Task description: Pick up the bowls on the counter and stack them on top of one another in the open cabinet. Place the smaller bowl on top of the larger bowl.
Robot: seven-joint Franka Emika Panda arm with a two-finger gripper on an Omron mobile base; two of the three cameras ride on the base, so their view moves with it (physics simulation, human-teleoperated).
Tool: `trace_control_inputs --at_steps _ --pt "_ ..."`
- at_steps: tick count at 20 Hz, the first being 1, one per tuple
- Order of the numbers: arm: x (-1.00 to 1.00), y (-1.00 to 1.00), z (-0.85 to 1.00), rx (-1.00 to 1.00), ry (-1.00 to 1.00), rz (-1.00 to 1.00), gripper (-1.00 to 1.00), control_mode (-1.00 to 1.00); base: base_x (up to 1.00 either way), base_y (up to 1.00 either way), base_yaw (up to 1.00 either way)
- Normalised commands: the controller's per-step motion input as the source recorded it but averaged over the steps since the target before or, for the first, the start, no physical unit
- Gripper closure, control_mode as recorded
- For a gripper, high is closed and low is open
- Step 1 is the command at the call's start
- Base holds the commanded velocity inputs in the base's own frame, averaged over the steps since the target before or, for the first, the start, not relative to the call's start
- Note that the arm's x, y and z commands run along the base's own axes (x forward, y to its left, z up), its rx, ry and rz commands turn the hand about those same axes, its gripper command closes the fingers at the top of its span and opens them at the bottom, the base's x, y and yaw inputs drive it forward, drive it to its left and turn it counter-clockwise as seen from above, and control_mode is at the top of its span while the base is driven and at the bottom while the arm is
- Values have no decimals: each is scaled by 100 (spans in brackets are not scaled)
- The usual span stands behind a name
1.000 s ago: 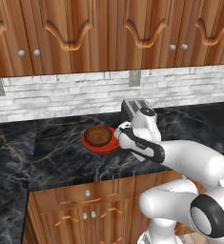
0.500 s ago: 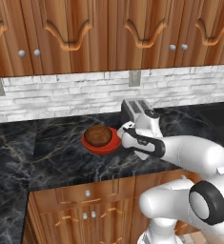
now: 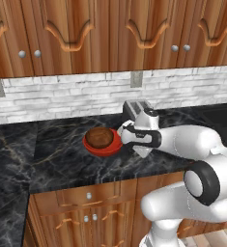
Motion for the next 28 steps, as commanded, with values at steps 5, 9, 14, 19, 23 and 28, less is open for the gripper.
trace_control_inputs --at_steps 5,9,14,19,23,28 --pt "28 0 -21 -3 -1 4 -100 -100 0 0 0" --pt "32 2 -24 -1 -3 4 -100 -100 0 0 0" --pt "29 4 -19 0 -3 4 -100 -100 0 0 0" --pt "27 9 -18 0 -1 3 -100 -100 0 0 0" --pt "21 14 -22 0 0 3 -100 -100 0 0 0" --pt "22 9 -25 0 0 2 -100 -100 0 0 0"
